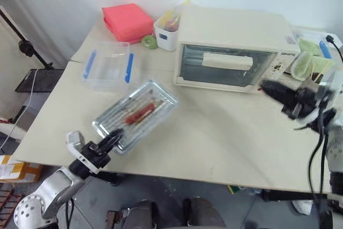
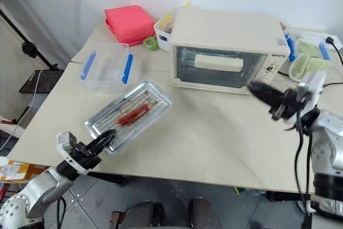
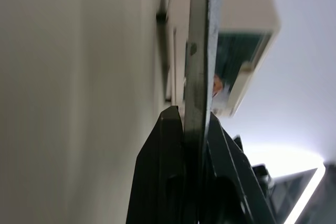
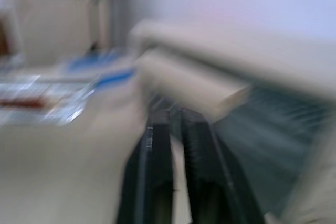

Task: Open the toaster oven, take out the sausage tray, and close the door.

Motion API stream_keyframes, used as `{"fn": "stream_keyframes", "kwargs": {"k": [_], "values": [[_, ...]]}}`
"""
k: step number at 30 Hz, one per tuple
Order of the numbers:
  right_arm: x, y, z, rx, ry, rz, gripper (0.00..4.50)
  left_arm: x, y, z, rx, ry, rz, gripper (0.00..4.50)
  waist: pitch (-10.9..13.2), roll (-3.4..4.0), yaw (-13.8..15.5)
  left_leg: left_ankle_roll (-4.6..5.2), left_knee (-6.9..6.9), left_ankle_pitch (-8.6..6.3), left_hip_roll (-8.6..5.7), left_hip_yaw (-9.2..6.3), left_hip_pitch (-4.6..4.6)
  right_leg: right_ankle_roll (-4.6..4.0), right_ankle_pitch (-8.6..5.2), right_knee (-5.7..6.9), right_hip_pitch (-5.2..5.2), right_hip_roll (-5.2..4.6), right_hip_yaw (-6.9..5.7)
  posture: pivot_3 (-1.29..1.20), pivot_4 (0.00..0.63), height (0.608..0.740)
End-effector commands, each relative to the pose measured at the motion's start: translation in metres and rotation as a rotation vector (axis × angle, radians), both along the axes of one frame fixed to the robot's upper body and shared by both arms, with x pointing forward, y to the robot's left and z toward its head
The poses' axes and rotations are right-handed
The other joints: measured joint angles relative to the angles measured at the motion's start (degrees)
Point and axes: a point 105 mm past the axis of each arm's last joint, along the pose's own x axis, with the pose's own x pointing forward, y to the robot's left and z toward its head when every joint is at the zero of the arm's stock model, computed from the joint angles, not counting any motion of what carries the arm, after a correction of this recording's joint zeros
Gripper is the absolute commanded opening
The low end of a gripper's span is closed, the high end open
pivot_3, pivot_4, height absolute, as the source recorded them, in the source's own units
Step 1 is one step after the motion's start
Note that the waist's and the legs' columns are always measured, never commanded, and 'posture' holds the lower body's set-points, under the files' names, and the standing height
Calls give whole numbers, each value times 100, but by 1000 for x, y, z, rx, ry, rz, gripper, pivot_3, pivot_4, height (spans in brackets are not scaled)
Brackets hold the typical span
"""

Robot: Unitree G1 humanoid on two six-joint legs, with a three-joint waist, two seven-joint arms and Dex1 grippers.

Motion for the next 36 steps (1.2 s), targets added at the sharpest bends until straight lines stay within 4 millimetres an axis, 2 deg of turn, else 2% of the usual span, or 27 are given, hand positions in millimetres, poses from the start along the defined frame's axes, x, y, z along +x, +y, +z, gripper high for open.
{"fn": "stream_keyframes", "kwargs": {"k": [1, 3, 6, 9, 13, 18, 24, 28, 29, 30, 36], "values": [[-21, 3, -2, -131, -46, 73, 1895, 3, -18, 9, -10, -33, -124, 0, 1, 1, -3, 0, 0, 0, -1, -1, 2, 0, 0, 0, 4, -1, -1, 0, 150, 740], [-33, 1, -11, -187, -57, 94, 2599, 10, -28, 12, -20, -38, -174, 0, 1, 2, 15, 0, 1, 0, -5, -10, 2, 0, 0, -1, 9, -6, -10, 0, 150, 740], [-52, -3, -32, -213, 18, 110, 3484, 24, -52, 13, -11, -13, -279, 0, 1, 3, 61, 0, 1, 0, -5, -20, 1, 0, 0, -2, 12, -6, -20, 0, 150, 740], [-64, -2, -39, -202, 42, 94, 4344, 33, -75, 13, 13, 19, -389, 0, 1, 3, 53, -1, 2, 4, -7, -47, -8, -1, -1, -6, 19, -3, -26, 0, 150, 740], [-78, -9, -46, -191, 72, 29, 4430, 42, -103, 6, 71, 63, -514, 0, 1, 4, 50, 0, 3, 6, -10, -48, -7, -1, -1, -3, 20, -3, -25, 0, 150, 740], [-93, -28, -53, -171, 112, -105, 4430, 48, -130, -1, 142, 86, -645, 0, -1, 7, 84, -4, 3, 9, -13, -49, -4, -1, -1, -3, 24, -1, -25, 0, 150, 740], [-106, -34, -59, -171, 147, -162, 4430, 55, -136, -10, 247, 110, -717, 0, -5, 15, 127, -6, 3, 10, -18, -50, -1, 0, -1, -3, 26, -4, -25, 0, 150, 740], [-110, -32, -60, -156, 162, -171, 4430, 67, -135, -12, 334, 108, -706, 0, -16, 32, 174, -9, 2, 11, -22, -51, 1, 2, 0, -3, 27, -7, -25, 0, 150, 740], [-111, -31, -60, -152, 164, -169, 4500, 69, -135, -11, 344, 101, -705, 626, -16, 33, 175, -11, 2, 11, -22, -51, 3, 3, 1, -3, 29, -8, -25, 0, 150, 740], [-110, -30, -60, -153, 161, -167, 4500, 70, -134, -10, 362, 90, -705, 791, -16, 33, 171, -13, 2, 10, -22, -51, 2, 3, 1, -2, 28, -8, -25, 0, 150, 740], [-109, -28, -59, -158, 153, -167, 4500, 67, -120, -4, 376, 49, -711, 2456, -16, 33, 123, -22, -9, 9, -17, -54, 0, 2, 1, -2, 19, -6, -25, 0, 150, 740]]}}
